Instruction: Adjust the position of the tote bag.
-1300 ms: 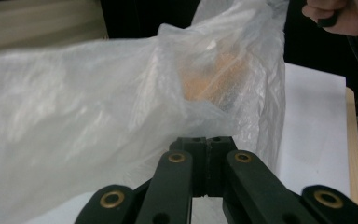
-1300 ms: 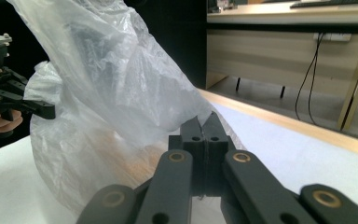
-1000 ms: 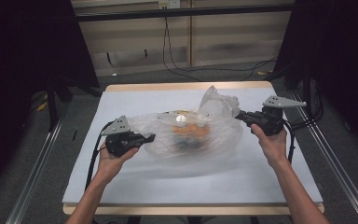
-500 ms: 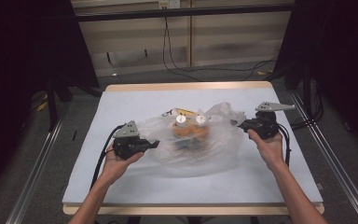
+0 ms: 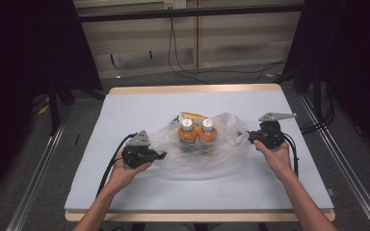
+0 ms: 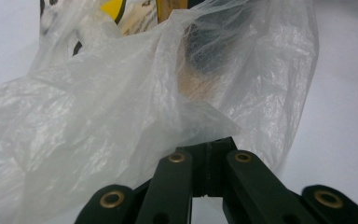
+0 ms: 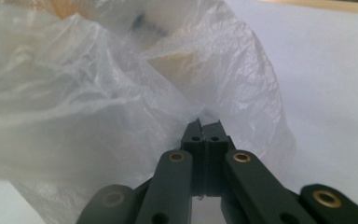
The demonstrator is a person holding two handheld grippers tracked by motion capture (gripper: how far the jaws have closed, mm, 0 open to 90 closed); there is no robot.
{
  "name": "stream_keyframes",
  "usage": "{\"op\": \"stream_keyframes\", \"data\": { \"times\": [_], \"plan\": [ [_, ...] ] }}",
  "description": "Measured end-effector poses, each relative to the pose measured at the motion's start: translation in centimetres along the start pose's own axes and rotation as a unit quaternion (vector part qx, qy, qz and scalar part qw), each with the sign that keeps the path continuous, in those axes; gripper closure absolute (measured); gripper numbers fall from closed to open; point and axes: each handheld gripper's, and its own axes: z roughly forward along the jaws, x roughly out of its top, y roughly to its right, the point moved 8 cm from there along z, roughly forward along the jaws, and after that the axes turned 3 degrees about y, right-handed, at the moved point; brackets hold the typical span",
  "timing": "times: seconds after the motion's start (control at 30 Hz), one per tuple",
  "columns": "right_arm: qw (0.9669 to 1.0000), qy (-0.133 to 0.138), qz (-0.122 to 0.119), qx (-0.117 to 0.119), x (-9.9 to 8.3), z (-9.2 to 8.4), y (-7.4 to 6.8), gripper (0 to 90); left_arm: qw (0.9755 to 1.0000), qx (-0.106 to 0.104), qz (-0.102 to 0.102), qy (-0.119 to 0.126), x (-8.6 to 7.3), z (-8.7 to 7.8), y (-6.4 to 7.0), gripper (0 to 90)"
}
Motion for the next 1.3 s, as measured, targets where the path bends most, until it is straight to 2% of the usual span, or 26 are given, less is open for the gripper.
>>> {"op": "stream_keyframes", "data": {
  "times": [0.1, 0.23, 0.3, 0.4, 0.53, 0.57, 0.63, 0.77, 1.0, 1.07, 1.1, 1.3],
  "plan": [
    [0.9999, -0.014, 0.001, 0.001, -0.9, 0.1, 0.0, 90.0, 1.0, -0.005, -0.007, -0.003, -0.4, 0.4, 0.1, 90.0],
    [0.9995, -0.03, -0.003, 0.006, -1.9, 0.7, 0.1, 90.0, 0.9997, -0.007, -0.002, -0.022, -1.0, 0.7, 0.1, 90.0],
    [0.9993, -0.038, -0.003, 0.005, -2.4, 1.0, 0.1, 90.0, 0.9997, -0.009, -0.007, -0.02, -1.3, 1.0, 0.2, 90.0],
    [0.9987, -0.05, -0.004, 0.007, -3.1, 1.4, 0.2, 90.0, 0.9995, -0.007, -0.008, -0.031, -1.8, 1.1, 0.1, 90.0],
    [0.9976, -0.069, -0.007, 0.005, -3.9, 2.0, 0.2, 90.0, 0.9994, -0.01, -0.006, -0.034, -2.2, 1.3, 0.2, 90.0],
    [0.9975, -0.071, -0.006, 0.005, -4.1, 2.1, 0.1, 90.0, 0.999, -0.01, -0.002, -0.043, -2.4, 1.3, 0.2, 90.0],
    [0.9967, -0.08, -0.013, 0.003, -4.5, 2.3, 0.3, 90.0, 0.999, -0.009, -0.009, -0.043, -2.6, 1.6, 0.3, 90.0],
    [0.995, -0.098, -0.015, -0.004, -5.5, 2.6, 0.3, 90.0, 0.9984, -0.008, -0.005, -0.055, -3.2, 2.2, 0.3, 90.0],
    [0.996, -0.089, -0.013, -0.006, -5.7, 2.7, 0.4, 88.8, 0.9986, -0.011, -0.012, -0.05, -3.3, 2.1, 0.3, 90.0],
    [0.996, -0.086, -0.023, -0.005, -5.5, 2.4, 0.2, 80.9, 0.9987, -0.016, -0.015, -0.045, -3.2, 2.0, 0.4, 86.0],
    [0.996, -0.086, -0.023, -0.005, -5.5, 2.4, 0.2, 80.9, 0.9987, -0.017, -0.018, -0.044, -3.2, 1.9, 0.5, 86.0],
    [0.9986, -0.048, -0.02, 0.005, -4.3, 0.9, -0.3, 65.3, 0.9994, -0.015, -0.023, -0.021, -2.4, 0.8, 1.0, 74.1]
  ]
}}
